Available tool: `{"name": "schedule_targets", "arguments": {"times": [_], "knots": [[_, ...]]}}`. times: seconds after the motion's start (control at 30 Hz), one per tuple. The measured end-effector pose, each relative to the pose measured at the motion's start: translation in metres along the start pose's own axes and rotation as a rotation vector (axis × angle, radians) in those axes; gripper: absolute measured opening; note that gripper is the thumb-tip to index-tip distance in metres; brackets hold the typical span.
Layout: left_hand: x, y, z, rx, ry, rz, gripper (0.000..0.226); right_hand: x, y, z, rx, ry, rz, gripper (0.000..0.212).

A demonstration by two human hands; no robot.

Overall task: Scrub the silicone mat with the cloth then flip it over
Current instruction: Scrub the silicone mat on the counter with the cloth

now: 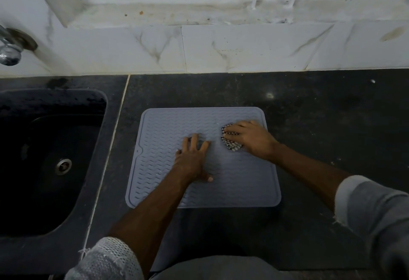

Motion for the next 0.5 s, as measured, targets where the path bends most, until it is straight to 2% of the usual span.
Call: {"name": "schedule_targets", "arguments": {"times": [0.1, 0.2, 0.33, 0.5], "knots": [[0.001, 0.001, -0.002, 0.000, -0.009, -0.002, 0.116, -0.026, -0.019, 0.010, -0.059, 0.012, 0.022, 0.056], [0.001, 0.000, -0.002, 0.001, -0.015, 0.001, 0.116, -0.024, -0.027, 0.018, -0.070, 0.019, -0.035, 0.048], [0.002, 0.001, -0.003, -0.005, -0.015, 0.009, 0.116, 0.015, -0.005, 0.014, 0.025, -0.062, -0.029, 0.042], [0.002, 0.000, -0.002, 0.000, 0.000, 0.027, 0.117, 0.039, 0.015, -0.005, -0.011, 0.006, 0.008, 0.044]]}}
Point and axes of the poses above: each hand's wrist, its own x-axis towards the middle knuckle, its own z-axis out of the back of the hand, y = z × x, the point moved 2 cm from there along x, towards the middle knuckle, and after that the axes turned 13 degrees about x, right-handed, at the moved point
